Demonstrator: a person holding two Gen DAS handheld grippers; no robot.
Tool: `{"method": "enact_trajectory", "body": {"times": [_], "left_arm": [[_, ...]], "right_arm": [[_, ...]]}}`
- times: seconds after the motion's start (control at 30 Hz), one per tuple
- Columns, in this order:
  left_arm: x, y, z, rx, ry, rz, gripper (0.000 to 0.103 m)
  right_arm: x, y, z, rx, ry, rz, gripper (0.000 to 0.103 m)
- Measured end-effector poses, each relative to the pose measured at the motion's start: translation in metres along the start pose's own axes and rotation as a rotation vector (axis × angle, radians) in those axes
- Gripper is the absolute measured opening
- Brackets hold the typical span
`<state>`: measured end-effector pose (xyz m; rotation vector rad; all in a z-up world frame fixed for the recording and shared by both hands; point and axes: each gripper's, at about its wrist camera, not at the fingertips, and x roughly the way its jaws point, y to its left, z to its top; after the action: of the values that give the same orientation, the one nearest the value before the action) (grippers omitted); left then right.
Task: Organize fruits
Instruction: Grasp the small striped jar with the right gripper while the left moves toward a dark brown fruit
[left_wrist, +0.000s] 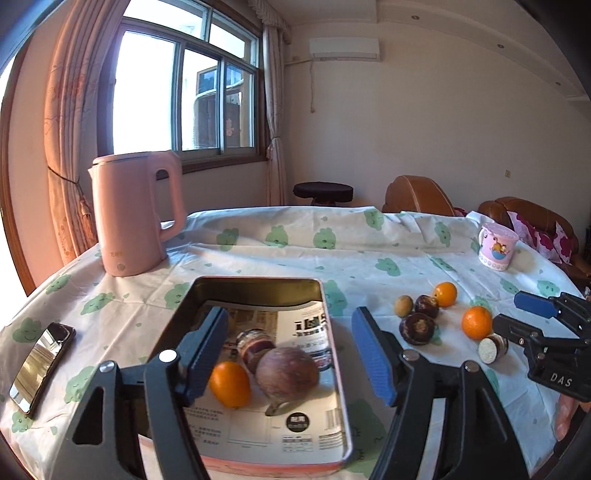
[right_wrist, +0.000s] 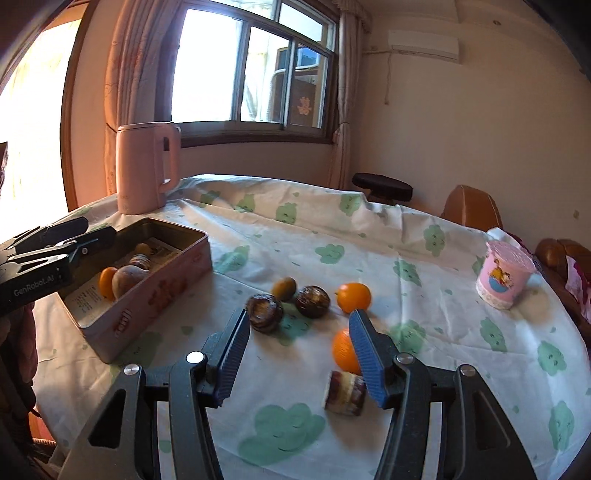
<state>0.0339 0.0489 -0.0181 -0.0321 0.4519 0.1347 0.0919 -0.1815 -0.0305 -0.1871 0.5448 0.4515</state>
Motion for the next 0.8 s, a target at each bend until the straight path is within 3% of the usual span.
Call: {"method": "enact_trajectory", "body": {"times": [0.2,0.47,0.5,0.53,0.57,0.67,0.8], "left_arm": [[0.012,-0.04,-0.002,0.05,0.06,-0.09,0.072],[0.025,-0.065,-0.001,0.102,0.102,-0.118,0.073],[0.027,-0.067,-0.001,0.106,0.108,-0.124,0.073],[0.029,-0.069,-0.001,0.107,0.115,-0.131,0.073],[0.032,-0.07,-0.001,0.107,0.122,-0.138,0.073],[0.039,-0.075,-0.002,0.107,0.149,-0.158,0.073],[0.049,-0.084,0.002,0.11,0.18,-0.19,0.073]], "right_arm": [[0.011,-0.033,-0.021,0.078,0.119,-0.001,0.058],[0.034,-0.03,-0.025,0.098,0.21,0.062,0.057],[0.037,-0.031,-0.025,0.1,0.226,0.063,0.05],[0.042,-0.032,-0.026,0.109,0.249,0.073,0.036],[0.045,-0.034,-0.026,0.119,0.262,0.082,0.034],[0.041,-0.035,-0.026,0.117,0.249,0.085,0.033],[0.025,-0.04,-0.013,0.129,0.169,0.052,0.033]]}}
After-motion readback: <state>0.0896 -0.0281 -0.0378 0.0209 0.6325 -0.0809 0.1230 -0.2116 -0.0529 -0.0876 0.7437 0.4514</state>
